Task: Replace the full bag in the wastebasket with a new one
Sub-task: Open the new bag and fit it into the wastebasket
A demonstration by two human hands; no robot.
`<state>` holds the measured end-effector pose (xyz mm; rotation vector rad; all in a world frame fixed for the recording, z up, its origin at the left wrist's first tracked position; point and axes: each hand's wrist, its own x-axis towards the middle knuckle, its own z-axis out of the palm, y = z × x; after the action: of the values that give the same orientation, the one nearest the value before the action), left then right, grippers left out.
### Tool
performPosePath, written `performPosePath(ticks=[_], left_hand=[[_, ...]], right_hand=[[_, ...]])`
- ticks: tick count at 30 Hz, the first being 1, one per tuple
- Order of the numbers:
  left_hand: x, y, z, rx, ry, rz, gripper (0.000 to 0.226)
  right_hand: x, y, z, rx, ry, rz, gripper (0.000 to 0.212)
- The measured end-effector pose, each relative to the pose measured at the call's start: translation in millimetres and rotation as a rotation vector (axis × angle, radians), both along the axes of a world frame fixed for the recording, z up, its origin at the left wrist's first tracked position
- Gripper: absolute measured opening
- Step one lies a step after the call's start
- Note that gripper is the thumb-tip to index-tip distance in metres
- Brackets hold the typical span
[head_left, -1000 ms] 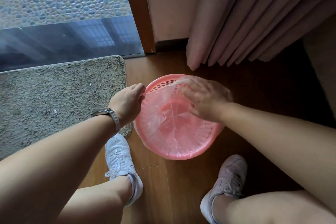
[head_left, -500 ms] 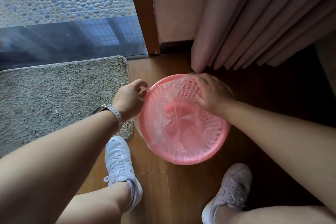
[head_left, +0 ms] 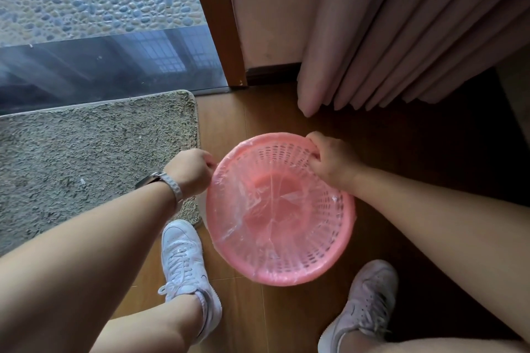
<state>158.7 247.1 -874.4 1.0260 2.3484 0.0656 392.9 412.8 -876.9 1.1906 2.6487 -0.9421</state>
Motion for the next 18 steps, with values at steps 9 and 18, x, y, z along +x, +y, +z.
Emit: performPosePath(ticks=[9,18], left_hand=[[-2.1,-0.8,13.6,0.209,-0.089,0.105,0.022],[24.9,1.3,14.6,0.099,-0.2,-0.056,0.027]], right_hand=[[2.8,-3.3,0.5,0.056,-0.033,-0.021,0.016],[25.2,-1.3,5.8,-0.115,-0.045,-0.208,0.021]])
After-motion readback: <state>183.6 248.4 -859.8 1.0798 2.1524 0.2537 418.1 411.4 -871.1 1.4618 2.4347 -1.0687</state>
